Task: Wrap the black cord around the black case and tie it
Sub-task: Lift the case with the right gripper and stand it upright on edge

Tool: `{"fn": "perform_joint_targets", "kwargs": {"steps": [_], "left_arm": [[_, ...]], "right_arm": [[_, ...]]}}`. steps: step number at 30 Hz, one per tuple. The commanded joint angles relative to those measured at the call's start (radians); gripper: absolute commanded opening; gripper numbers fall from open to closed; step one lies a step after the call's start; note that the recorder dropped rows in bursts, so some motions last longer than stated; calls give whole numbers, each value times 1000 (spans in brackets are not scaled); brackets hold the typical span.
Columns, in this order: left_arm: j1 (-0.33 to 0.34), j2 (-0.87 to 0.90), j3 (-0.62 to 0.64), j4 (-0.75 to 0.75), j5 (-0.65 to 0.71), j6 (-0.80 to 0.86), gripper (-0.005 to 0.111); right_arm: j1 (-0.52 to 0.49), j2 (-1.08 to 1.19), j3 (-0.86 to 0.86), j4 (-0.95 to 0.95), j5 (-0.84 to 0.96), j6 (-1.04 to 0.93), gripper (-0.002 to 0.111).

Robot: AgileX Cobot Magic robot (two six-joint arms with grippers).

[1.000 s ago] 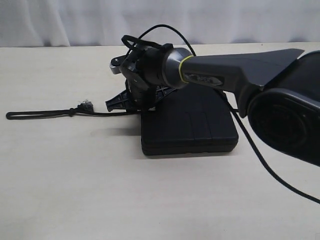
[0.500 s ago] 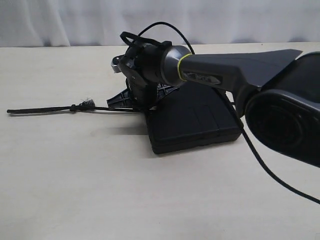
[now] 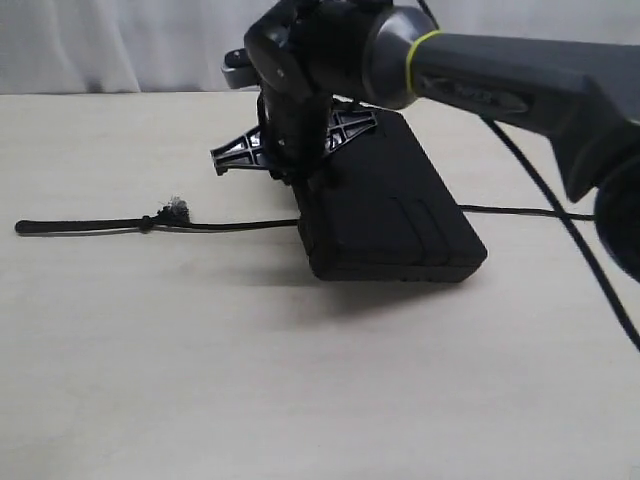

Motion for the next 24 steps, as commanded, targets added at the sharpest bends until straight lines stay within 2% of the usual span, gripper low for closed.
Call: {"fn": "perform_joint_targets", "kwargs": {"steps": [1,12,16,19,24], "left_arm": [[1,-3,3,-5,-4,-6,0],[1,-3,3,-1,-4,-6,0],[1,-3,3,-1,-4,-6,0],[1,-3,3,-1,-4,-6,0],[1,-3,3,-1,-4,-6,0]], "right_arm": [[-54,-107,-10,58,23,-85,4],[-255,-254,-10,555,63,-367,4],[-346,-278,-8,759,149,-456,4],[-413,-278,60,988,212,-611,4],[-470,-271,237,1180,114,-747,4]]}}
